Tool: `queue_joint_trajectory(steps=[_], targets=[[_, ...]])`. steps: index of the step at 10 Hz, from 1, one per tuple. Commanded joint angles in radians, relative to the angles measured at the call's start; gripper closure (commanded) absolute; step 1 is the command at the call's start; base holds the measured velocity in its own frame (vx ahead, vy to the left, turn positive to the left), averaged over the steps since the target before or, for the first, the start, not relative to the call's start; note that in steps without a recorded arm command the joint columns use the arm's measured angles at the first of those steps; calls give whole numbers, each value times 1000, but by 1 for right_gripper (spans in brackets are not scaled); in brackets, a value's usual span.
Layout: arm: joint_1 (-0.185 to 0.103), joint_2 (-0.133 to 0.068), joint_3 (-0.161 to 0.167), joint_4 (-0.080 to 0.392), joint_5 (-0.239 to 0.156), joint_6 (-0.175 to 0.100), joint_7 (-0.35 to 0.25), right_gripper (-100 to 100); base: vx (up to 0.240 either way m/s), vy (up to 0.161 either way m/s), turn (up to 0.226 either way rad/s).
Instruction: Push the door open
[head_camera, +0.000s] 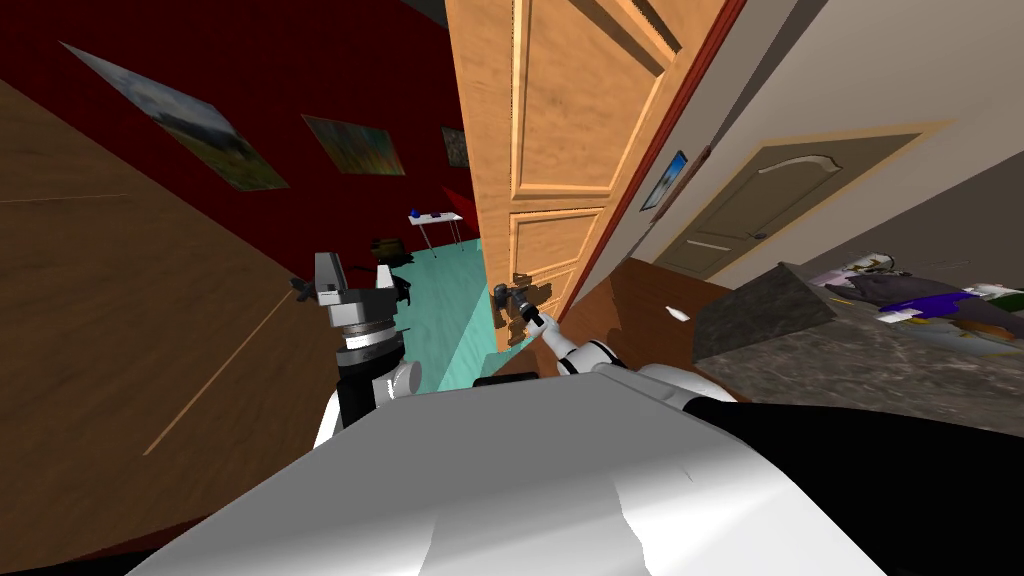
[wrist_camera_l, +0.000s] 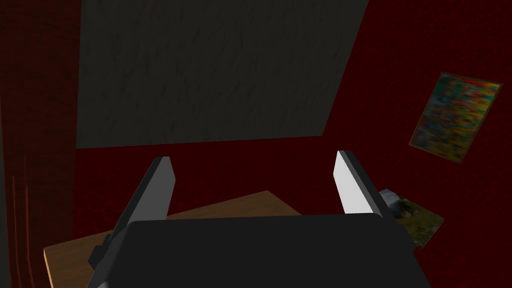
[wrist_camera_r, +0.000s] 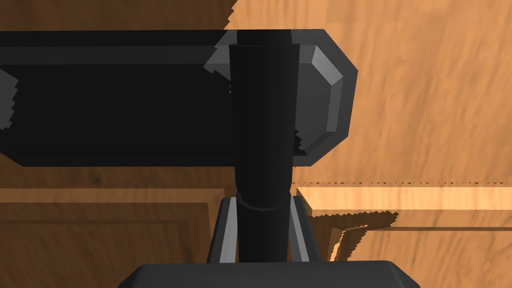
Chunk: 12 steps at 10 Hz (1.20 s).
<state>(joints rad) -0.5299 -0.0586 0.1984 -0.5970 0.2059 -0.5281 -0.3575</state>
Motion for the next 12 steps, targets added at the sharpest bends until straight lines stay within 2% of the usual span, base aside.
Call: queue_joint_trajectory(steps=[1, 2, 4, 5, 8, 9, 12], targets=[[-4, -19, -23, -8, -9, 6, 7, 100, 141, 166, -55], [-4, -19, -23, 5, -9, 6, 7, 100, 89, 94, -23], [-4, -19, -23, -8, -9, 6, 7, 100, 22, 12, 7], [-2, -25, -48, -7, -20, 10, 23, 100, 83, 94, -73], [-2, -25, -48, -7, -20, 10, 23, 100, 52, 72, -30], [1, -31, -74, -7, -31, 14, 39, 100, 87, 92, -50], [3, -35, -91, -6, -38, 16, 50, 100, 118, 147, -64]])
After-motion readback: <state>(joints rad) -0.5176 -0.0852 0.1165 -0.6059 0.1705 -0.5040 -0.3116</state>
